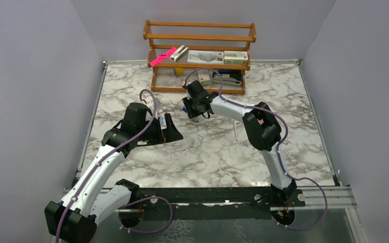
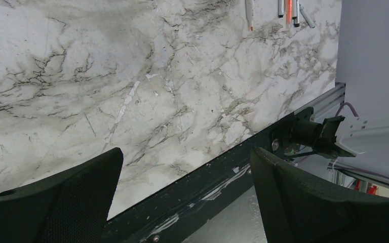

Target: Open the pen caps

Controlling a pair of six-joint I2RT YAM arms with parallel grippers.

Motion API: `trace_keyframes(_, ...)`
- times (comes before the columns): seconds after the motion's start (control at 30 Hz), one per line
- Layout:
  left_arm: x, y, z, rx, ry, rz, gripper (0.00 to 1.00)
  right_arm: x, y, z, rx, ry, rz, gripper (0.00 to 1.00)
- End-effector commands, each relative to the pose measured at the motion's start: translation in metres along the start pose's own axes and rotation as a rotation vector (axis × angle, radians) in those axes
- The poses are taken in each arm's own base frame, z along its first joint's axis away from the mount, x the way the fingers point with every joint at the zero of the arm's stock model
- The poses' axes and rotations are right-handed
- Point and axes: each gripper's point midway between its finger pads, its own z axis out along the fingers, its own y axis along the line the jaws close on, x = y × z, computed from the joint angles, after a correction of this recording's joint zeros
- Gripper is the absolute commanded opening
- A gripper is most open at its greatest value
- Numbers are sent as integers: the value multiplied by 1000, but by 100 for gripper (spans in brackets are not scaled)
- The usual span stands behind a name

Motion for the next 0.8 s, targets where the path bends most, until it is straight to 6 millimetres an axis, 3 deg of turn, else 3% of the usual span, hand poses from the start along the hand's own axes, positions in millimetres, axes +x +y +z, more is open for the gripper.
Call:
trace_keyframes(0.0, 0, -4, 3, 28, 5, 14, 99, 7, -5, 13, 39, 27, -29, 36)
trace_keyframes(0.5, 1, -5, 5, 37, 13, -7, 99, 48, -11, 24, 145, 140, -122, 33)
trace_keyframes(0.77, 4, -6, 4, 52, 15, -11, 99, 78, -14, 19, 173, 223, -116, 20)
